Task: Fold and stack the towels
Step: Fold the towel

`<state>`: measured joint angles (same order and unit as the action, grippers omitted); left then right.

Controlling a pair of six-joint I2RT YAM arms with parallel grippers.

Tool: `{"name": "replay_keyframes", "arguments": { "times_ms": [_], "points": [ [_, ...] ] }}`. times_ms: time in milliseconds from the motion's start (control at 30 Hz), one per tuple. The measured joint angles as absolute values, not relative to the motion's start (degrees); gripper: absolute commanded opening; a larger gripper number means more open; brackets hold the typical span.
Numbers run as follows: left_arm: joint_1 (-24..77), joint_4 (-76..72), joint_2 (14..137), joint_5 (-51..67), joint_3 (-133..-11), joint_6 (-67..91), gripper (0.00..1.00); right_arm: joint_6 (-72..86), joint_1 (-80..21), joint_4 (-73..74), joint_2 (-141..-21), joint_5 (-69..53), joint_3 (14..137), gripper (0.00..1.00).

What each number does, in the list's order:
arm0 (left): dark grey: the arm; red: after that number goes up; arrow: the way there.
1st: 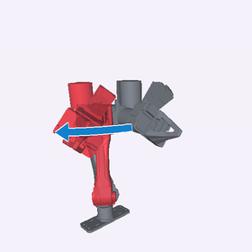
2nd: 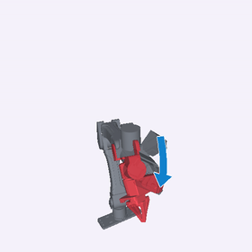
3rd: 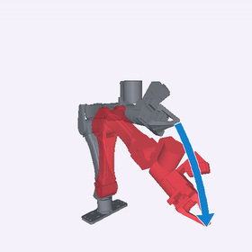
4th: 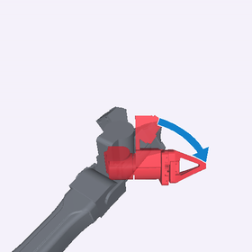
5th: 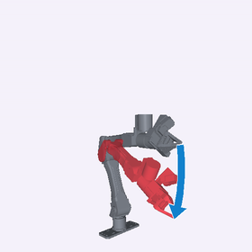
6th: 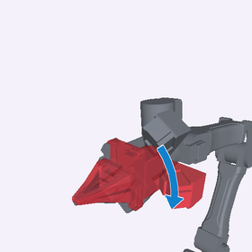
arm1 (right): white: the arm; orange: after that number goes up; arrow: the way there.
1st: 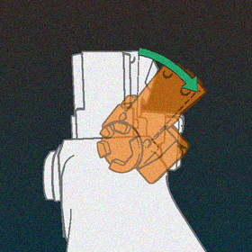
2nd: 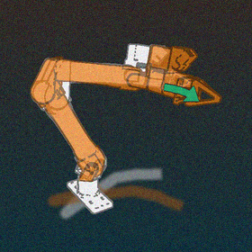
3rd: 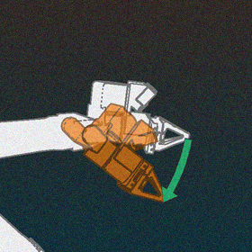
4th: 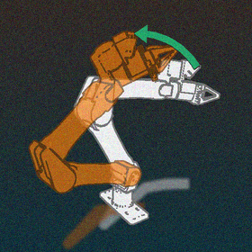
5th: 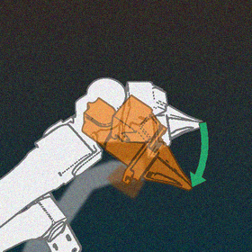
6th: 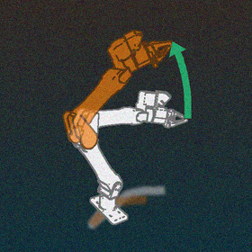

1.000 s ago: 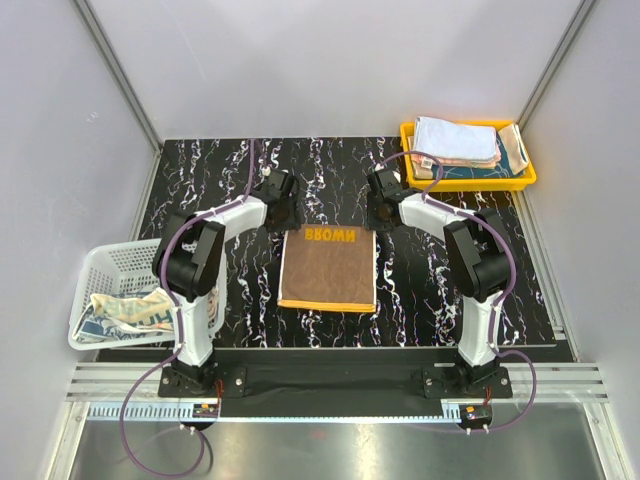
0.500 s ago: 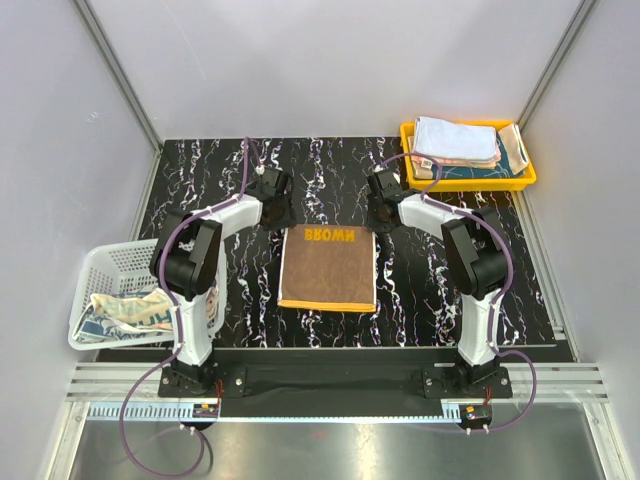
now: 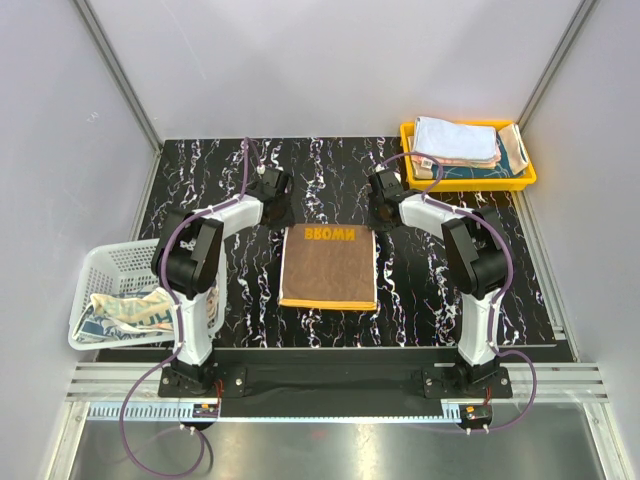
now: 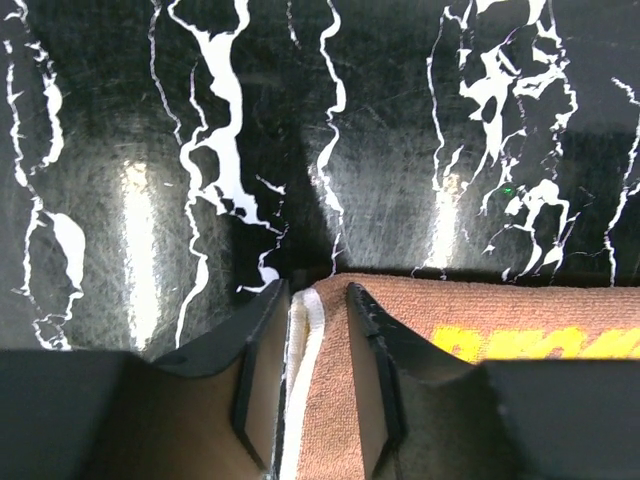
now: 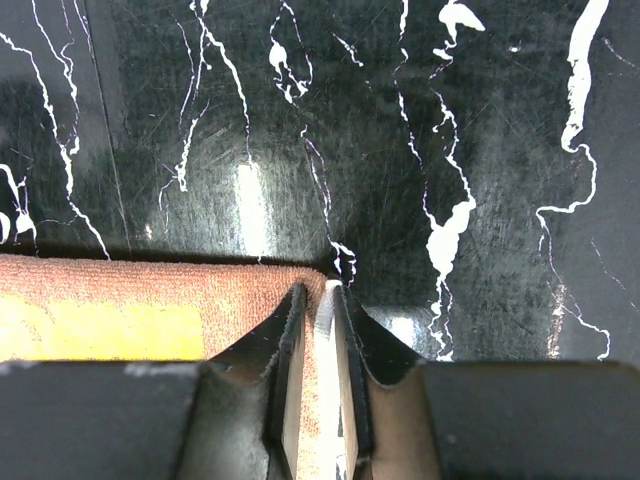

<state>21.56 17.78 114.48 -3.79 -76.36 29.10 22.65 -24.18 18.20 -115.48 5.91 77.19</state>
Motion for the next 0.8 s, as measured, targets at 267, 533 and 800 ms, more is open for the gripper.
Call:
{"name": "replay_keyframes", "arguments": {
  "times_ms": [267,533,800],
  "points": [
    [21.04,16.01,115.07,-1.89,-76.36,29.98,0.08,22.17,-23.38,17.63,-115.7,4.75,77.19,0.08],
    [20.6,14.94,115.24,0.16,-76.36,29.98,0.0,21.8,-22.68,17.5,-115.92,3.57,77.69,0.0],
    [19.73,13.61,112.92,1.17,-76.36,30.0,0.0,21.17,-22.37,18.31,-115.55,4.03,78.96,0.0]
  ]
}}
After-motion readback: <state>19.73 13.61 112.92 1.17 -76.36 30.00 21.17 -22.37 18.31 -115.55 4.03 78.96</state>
